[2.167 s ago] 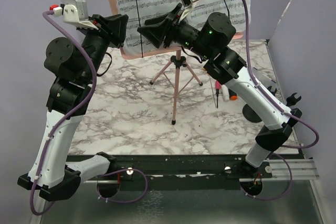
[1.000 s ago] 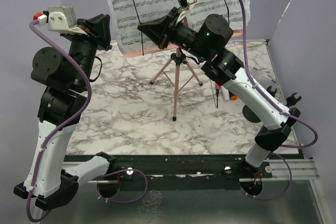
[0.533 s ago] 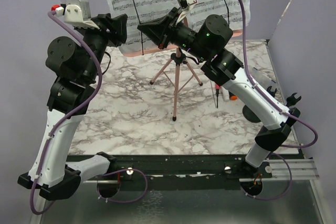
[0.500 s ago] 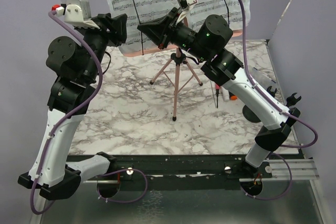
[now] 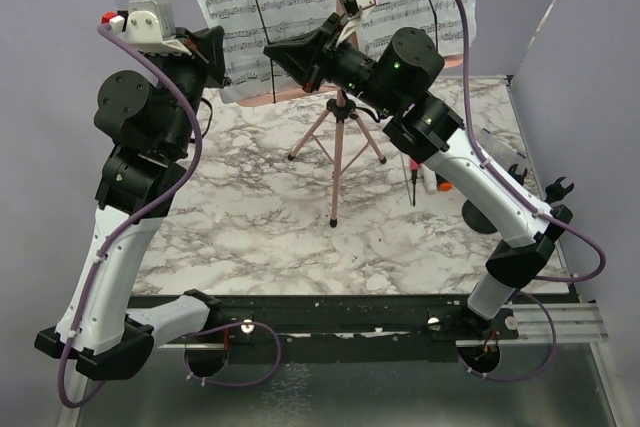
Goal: Pack up the instrument practice props
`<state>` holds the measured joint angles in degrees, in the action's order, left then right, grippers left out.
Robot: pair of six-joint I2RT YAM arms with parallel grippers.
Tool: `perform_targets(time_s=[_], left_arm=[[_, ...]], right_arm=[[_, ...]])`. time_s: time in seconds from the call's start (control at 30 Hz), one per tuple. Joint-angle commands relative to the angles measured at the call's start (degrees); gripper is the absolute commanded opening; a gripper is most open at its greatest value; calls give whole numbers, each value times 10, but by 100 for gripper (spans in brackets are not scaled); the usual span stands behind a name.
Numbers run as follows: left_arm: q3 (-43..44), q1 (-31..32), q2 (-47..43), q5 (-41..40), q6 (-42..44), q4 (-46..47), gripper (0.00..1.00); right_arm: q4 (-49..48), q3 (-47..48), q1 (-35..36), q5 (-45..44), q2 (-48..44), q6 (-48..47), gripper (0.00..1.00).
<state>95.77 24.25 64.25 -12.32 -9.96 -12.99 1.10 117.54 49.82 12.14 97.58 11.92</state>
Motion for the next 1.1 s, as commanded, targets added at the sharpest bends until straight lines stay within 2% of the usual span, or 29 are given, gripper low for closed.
perform_targets(time_s=[0.0, 0.4, 0.77, 1.0, 1.07], left_arm=[[-6, 3, -14, -34, 21, 7, 0], [-23, 3, -58, -157, 109, -21, 0], [-85, 3, -114, -349, 210, -35, 0], [-104, 3, -145, -406, 248, -36, 0], [-107, 3, -149, -419, 258, -37, 0]], right_arm=[[-2, -9, 0, -13, -16, -18, 1], [-4, -17, 0, -19, -20, -23, 1], [-6, -25, 0, -19, -22, -24, 1], [-6, -27, 0, -20, -22, -26, 1], [-6, -28, -1, -20, -22, -25, 5]])
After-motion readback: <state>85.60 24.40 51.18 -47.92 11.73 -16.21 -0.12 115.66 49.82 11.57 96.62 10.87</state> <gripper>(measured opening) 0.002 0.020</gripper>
